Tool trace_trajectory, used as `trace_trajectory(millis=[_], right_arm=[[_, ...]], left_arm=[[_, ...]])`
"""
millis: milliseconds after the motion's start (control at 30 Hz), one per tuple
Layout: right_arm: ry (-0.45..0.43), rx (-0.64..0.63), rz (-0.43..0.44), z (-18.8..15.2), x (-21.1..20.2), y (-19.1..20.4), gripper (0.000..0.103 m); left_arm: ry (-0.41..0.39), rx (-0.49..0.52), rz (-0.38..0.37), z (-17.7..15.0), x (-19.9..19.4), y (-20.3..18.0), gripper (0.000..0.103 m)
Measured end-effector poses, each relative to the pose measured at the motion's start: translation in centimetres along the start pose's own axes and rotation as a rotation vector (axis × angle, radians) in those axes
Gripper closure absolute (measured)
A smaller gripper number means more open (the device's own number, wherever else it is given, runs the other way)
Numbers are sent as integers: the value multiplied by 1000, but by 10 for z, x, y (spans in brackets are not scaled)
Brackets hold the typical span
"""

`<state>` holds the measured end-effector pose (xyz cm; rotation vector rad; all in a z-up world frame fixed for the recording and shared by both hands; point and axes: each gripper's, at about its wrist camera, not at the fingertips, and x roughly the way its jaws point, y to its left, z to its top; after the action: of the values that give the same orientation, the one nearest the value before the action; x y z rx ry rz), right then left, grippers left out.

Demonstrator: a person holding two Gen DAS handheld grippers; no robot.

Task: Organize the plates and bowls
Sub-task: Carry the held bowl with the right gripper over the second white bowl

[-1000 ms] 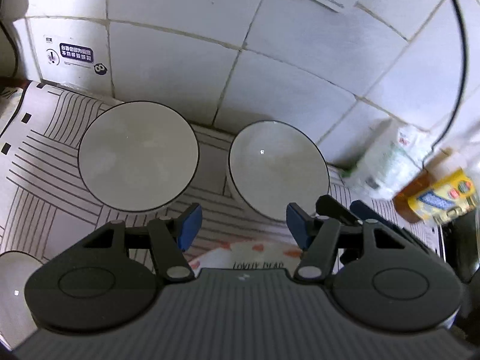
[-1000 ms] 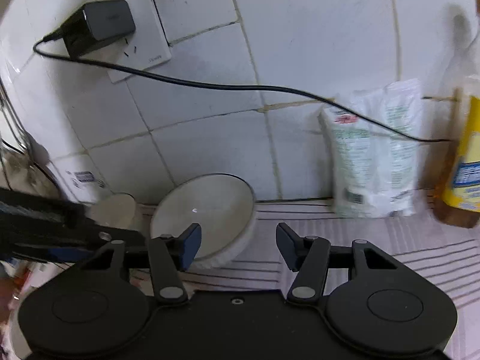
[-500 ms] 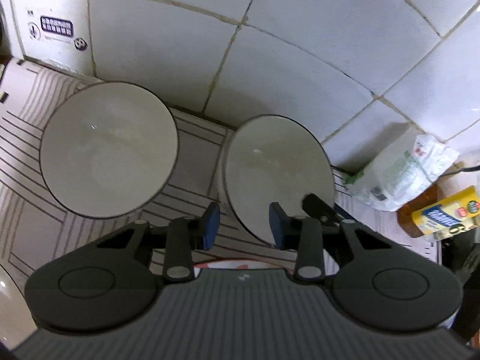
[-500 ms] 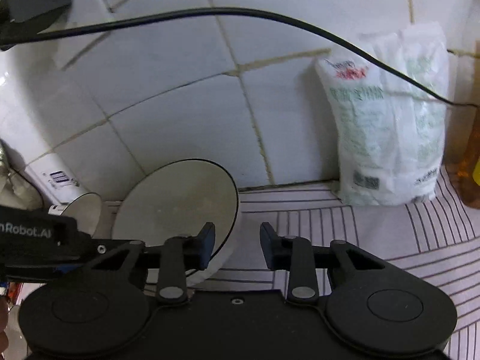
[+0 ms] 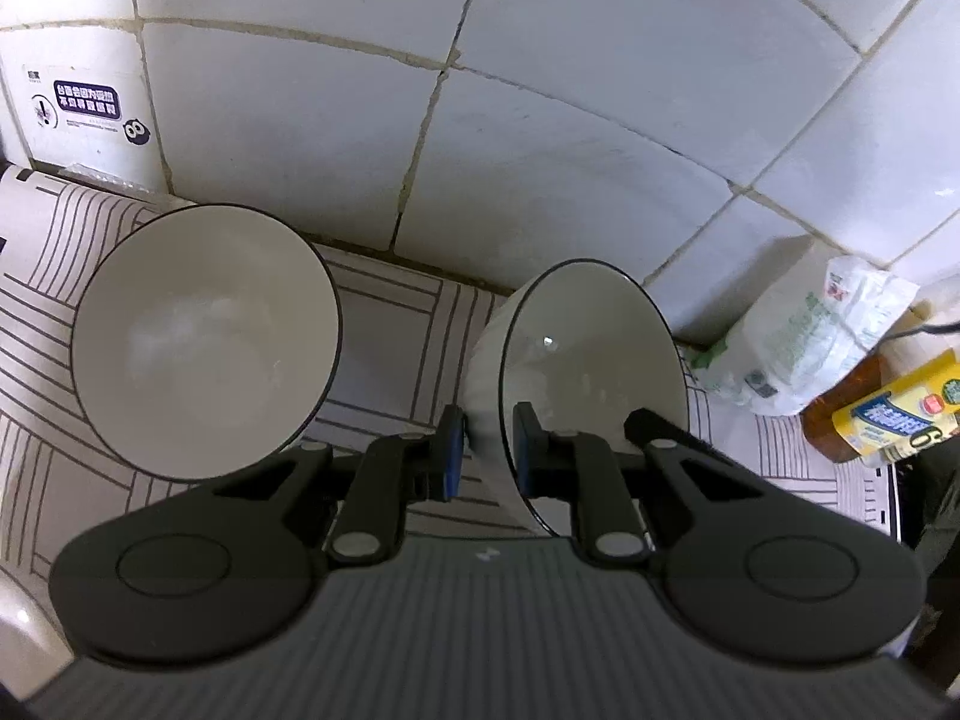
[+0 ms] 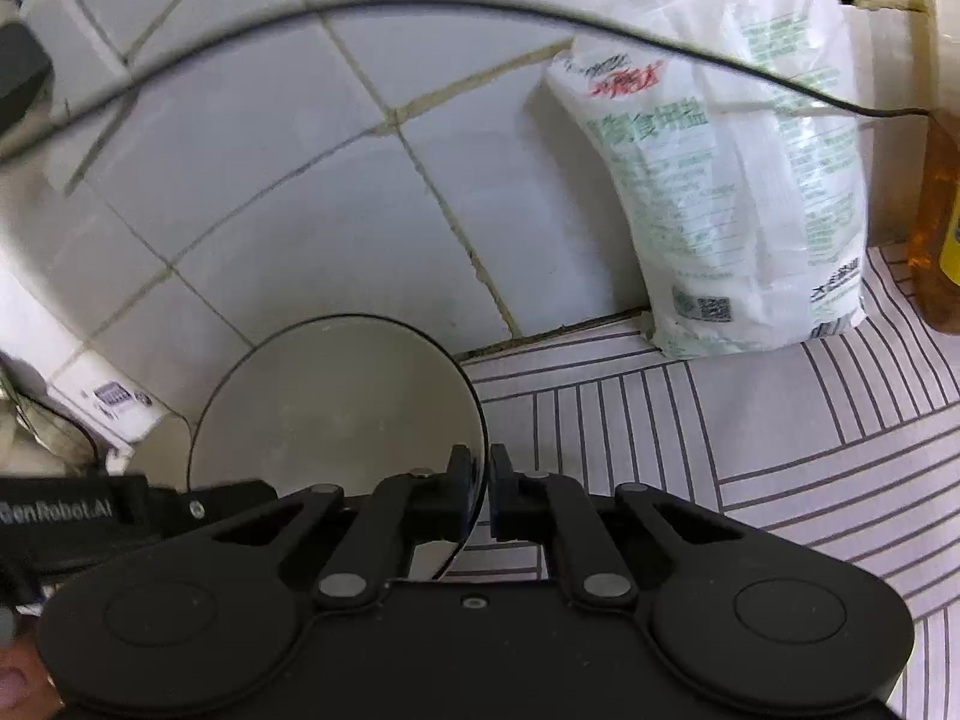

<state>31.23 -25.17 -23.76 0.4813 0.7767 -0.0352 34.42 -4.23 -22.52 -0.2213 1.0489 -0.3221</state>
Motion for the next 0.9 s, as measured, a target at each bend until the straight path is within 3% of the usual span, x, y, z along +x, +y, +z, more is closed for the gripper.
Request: trace_trajectory(millis=[333,633,900], right_arm=[[-16,-6,35,1,-37,14,93],[-35,-38,64,-13,-70,33,92],[-49,-98,88,-28,-111,61,90]], left_arm=[[23,31,15,-7,-30,-2,87],[-3,51,7,-20,-76,2,87],[22,31,15,-37,-122,17,87]])
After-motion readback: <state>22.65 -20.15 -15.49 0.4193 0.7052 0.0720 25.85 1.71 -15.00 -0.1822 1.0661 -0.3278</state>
